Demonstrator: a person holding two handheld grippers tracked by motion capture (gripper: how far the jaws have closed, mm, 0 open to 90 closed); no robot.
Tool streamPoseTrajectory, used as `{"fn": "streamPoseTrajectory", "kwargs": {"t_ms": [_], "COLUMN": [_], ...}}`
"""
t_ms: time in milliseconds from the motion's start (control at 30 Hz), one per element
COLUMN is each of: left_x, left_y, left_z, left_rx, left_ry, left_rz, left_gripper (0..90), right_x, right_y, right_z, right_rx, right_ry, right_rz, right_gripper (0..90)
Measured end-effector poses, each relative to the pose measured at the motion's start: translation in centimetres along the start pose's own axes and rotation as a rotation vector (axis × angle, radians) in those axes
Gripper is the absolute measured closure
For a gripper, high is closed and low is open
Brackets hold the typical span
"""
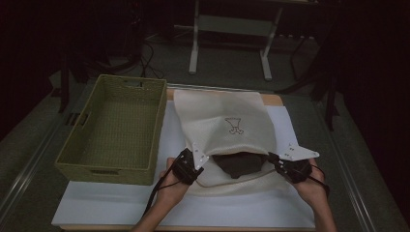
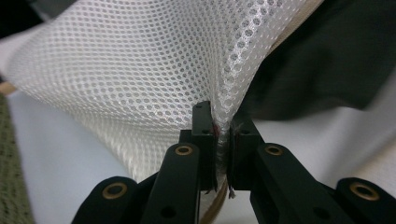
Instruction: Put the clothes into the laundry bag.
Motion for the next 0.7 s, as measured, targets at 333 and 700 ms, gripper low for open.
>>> {"fn": "streamPoseTrajectory", "kwargs": {"t_ms": [333, 700], "left_x": [-3.1, -1.9], "left_y": [-3.6, -5.4], "left_z": [0.9, 2.8], "left_rx": [0.136, 0.288], "left_ry": [-0.152, -0.058], "left_rz": [0.084, 0.092], "left_gripper": [85.0, 86.5], "right_x": [3.8, 3.4], "right_y": [-2.4, -4.8], "right_z": [1.0, 5.3], "right_rx": [0.120, 0.418], "right_ry": [0.306, 0.218], "right_rz": [-0.184, -0.218], "right_gripper": [87.9, 89.0]}}
Point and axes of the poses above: each handheld gripper's, and its own axes: z roughly forward along the jaws, y roughly out of its top, x roughly to its left, the point moved 5 cm from there along z, roughly forward along the jaws, and after that the axes turned 3 degrees about z, right-handed, at the moved point
